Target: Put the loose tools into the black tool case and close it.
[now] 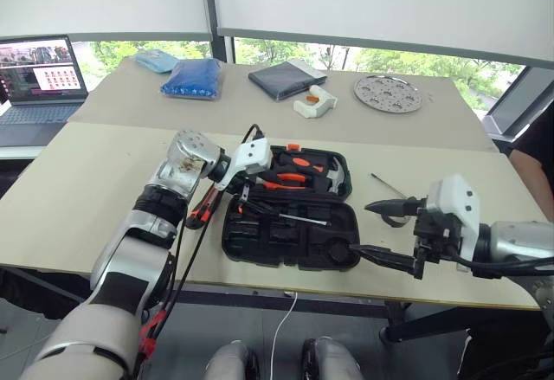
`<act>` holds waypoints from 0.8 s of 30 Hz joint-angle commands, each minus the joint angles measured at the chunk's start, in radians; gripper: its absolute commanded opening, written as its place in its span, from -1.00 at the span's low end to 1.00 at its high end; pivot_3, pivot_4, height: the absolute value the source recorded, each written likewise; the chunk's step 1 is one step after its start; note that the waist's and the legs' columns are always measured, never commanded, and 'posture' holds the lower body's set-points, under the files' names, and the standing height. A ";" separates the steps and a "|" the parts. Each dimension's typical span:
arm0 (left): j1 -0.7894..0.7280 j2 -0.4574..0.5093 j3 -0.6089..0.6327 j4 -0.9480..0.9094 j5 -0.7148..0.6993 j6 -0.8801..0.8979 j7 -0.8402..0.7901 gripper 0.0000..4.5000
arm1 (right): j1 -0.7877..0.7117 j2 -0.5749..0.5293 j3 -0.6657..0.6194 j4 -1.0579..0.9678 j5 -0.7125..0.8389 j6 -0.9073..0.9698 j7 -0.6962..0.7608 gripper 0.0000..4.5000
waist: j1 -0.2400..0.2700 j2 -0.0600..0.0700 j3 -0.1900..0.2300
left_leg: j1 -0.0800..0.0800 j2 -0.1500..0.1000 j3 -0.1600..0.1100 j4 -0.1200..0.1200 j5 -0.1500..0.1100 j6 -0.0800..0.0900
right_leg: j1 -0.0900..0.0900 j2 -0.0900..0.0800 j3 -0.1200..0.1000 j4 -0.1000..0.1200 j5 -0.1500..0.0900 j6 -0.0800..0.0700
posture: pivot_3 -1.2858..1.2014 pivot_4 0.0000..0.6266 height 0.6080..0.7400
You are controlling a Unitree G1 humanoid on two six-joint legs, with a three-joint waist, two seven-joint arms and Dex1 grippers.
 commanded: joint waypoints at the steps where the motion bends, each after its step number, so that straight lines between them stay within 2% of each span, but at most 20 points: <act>1: -0.019 0.002 -0.022 0.070 0.055 -0.086 0.047 0.98 | -0.026 0.007 -0.037 -0.022 0.015 -0.019 -0.016 1.00 | 0.000 0.000 0.000 | 0.000 0.000 0.000 0.000 0.000 0.000 | 0.000 0.000 0.000 0.000 0.000 0.000 | 0.03 -0.52 0.67; 2: -0.024 -0.001 -0.030 0.093 0.070 -0.103 0.058 0.98 | -0.027 0.010 -0.037 -0.023 0.016 -0.020 -0.020 1.00 | 0.000 0.000 0.000 | 0.000 0.000 0.000 0.000 0.000 0.000 | 0.000 0.000 0.000 0.000 0.000 0.000 | 0.03 -0.52 0.67; 5: -0.035 -0.011 -0.042 0.141 0.095 -0.134 0.075 0.66 | -0.031 0.016 -0.036 -0.025 0.017 -0.021 -0.028 1.00 | 0.002 0.000 0.000 | 0.000 0.000 0.000 0.000 0.000 0.000 | 0.000 0.000 0.000 0.000 0.001 -0.001 | 0.03 -0.52 0.67; 9: -0.042 -0.012 -0.052 0.166 0.102 -0.153 0.034 -0.01 | -0.045 0.021 -0.038 -0.024 0.021 -0.015 -0.037 1.00 | 0.000 0.000 0.000 | 0.001 0.000 0.000 0.000 0.000 0.001 | 0.001 0.000 0.000 0.000 0.001 -0.001 | 0.03 -0.52 0.67; 15: -0.070 -0.013 -0.017 0.156 0.058 -0.074 -0.039 -0.95 | -0.051 0.027 -0.048 -0.023 0.030 -0.008 -0.047 1.00 | -0.001 0.000 0.000 | 0.000 0.000 0.000 0.000 0.000 0.001 | 0.001 0.000 -0.001 0.000 0.001 -0.002 | 0.03 -0.52 0.67; 24: -0.074 -0.026 -0.012 0.148 0.059 -0.077 -0.032 -0.99 | -0.040 0.024 -0.047 -0.029 0.035 -0.013 -0.059 1.00 | 0.000 0.000 0.000 | 0.001 0.000 0.000 0.000 0.000 0.001 | 0.001 0.000 -0.001 0.000 0.001 -0.001 | 0.03 -0.52 0.67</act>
